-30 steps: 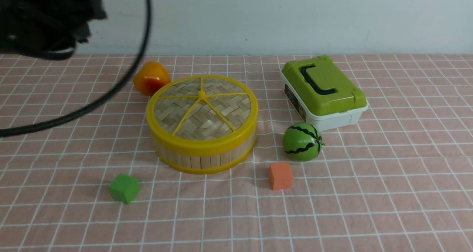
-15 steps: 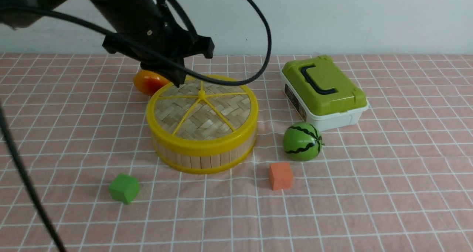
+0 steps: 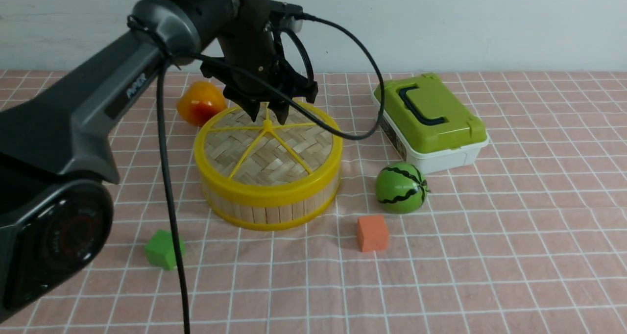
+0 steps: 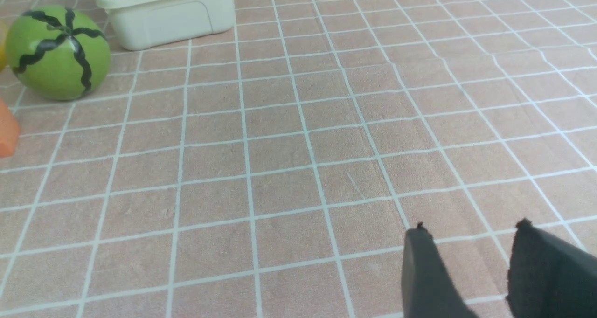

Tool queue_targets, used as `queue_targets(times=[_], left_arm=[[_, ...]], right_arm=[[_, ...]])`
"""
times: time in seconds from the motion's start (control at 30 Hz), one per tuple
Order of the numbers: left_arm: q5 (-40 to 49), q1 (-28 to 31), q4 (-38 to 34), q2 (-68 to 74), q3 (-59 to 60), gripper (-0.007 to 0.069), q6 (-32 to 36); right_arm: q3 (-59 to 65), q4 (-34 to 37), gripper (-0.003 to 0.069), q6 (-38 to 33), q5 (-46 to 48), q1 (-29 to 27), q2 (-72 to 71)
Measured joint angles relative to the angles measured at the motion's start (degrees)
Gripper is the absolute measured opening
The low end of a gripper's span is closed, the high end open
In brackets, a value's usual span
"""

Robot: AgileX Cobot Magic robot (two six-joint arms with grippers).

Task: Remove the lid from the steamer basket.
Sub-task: Use the left arm to lift the lid of the steamer

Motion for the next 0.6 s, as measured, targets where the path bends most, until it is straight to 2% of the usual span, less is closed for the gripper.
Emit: queue_targets(times=[0.13,0.37,0.6], left_arm=[[-1.4,-1.2,3.3,1.4,-0.1,0.0377,-1.3],[-3.4,-1.6,4.4,3.1,-0.2,0.0369,-3.6],[-3.7,-1.7,7.8,3.3,-0.3,0.0322,-11.3]], right_arm=[[0.0,0.0,0.0241,0.0,0.0,0.0,0.0],[0.0,0.0,0.0241,0.0,0.0,0.0,0.0],[0.0,0.0,0.0241,0.0,0.0,0.0,0.0]])
